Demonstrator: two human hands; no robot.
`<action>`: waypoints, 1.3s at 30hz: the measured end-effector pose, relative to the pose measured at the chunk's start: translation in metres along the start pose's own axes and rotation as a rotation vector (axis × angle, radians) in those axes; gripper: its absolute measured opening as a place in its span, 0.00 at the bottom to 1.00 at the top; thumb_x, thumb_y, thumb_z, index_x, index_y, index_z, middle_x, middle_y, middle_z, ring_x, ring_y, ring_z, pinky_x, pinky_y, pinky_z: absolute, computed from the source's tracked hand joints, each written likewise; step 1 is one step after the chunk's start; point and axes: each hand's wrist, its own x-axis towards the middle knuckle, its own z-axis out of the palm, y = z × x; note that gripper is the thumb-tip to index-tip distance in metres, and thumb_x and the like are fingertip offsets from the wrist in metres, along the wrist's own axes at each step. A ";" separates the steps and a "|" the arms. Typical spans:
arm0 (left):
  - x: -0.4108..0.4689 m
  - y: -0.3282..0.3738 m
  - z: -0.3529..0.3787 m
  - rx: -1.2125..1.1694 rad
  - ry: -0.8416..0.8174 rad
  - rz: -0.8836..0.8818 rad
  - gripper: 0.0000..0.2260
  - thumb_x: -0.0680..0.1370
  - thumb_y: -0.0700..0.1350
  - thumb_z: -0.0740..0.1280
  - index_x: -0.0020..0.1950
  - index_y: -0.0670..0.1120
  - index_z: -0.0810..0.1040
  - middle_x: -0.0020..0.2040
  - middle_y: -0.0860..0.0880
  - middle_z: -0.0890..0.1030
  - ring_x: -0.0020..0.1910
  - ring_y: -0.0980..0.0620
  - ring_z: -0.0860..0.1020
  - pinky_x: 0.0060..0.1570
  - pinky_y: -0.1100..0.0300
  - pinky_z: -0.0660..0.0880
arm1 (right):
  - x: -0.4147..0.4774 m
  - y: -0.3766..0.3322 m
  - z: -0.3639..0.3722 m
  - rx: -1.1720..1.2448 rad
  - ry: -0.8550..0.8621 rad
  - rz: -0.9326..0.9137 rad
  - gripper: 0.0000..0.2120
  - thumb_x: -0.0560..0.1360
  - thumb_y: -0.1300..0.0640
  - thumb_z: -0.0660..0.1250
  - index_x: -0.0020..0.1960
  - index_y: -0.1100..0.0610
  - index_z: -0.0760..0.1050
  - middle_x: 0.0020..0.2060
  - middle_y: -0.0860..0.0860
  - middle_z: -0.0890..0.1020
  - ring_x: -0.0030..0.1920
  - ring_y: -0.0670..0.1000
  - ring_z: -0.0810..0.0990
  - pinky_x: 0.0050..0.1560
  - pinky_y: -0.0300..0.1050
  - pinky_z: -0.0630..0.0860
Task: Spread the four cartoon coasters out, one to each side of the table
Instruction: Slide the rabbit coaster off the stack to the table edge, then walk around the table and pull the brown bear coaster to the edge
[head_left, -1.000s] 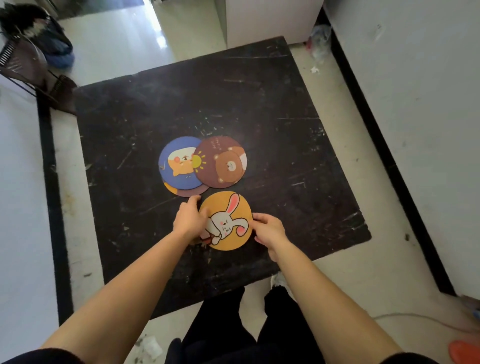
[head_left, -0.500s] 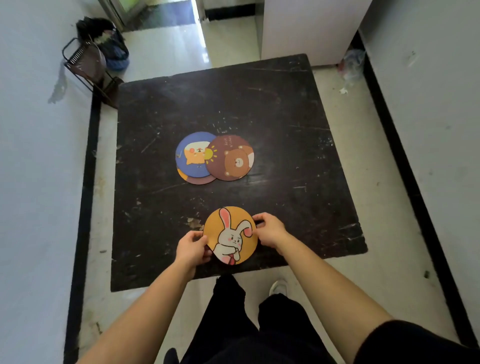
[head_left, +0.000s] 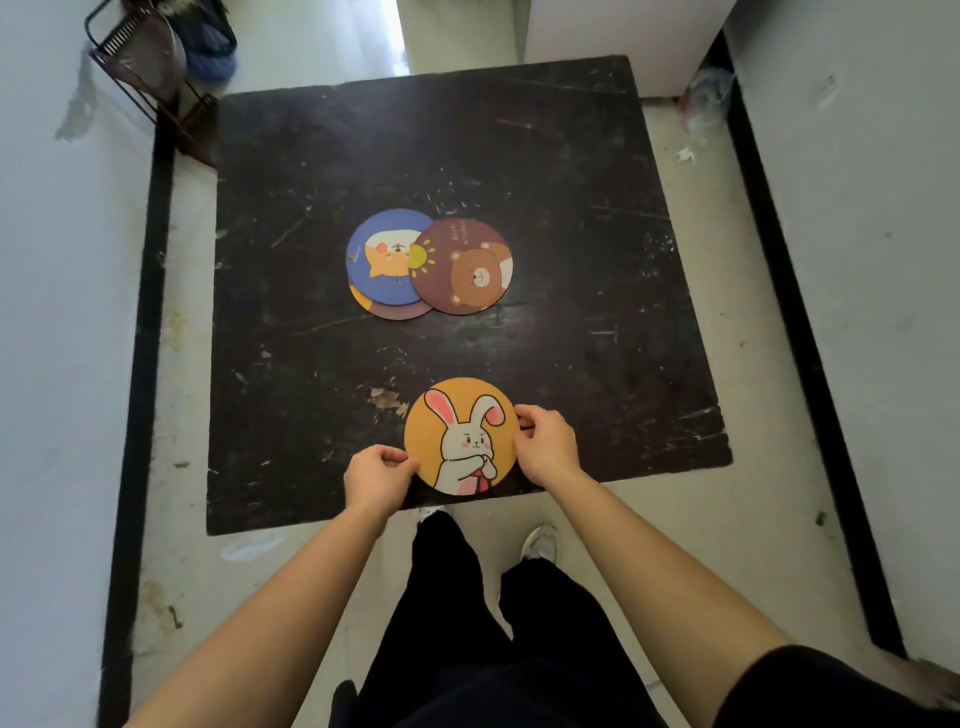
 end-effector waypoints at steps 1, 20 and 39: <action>0.001 -0.001 0.000 -0.004 -0.001 -0.002 0.03 0.72 0.44 0.74 0.45 0.47 0.82 0.44 0.47 0.84 0.47 0.47 0.82 0.52 0.46 0.81 | 0.000 0.002 0.002 -0.007 0.001 -0.002 0.19 0.81 0.59 0.60 0.71 0.52 0.74 0.64 0.55 0.75 0.59 0.55 0.78 0.55 0.45 0.73; -0.015 0.121 -0.057 0.665 0.262 0.830 0.23 0.80 0.56 0.58 0.72 0.46 0.69 0.71 0.43 0.72 0.69 0.42 0.70 0.64 0.43 0.70 | -0.018 -0.057 -0.103 -0.319 0.298 -0.267 0.28 0.83 0.44 0.55 0.80 0.51 0.54 0.80 0.54 0.57 0.78 0.56 0.58 0.74 0.56 0.62; -0.128 0.350 0.019 0.529 0.550 1.245 0.25 0.82 0.57 0.53 0.77 0.47 0.62 0.80 0.42 0.57 0.79 0.42 0.55 0.75 0.39 0.55 | 0.005 -0.047 -0.360 -0.463 0.869 -0.576 0.34 0.81 0.38 0.53 0.80 0.51 0.49 0.80 0.58 0.52 0.79 0.60 0.56 0.75 0.60 0.60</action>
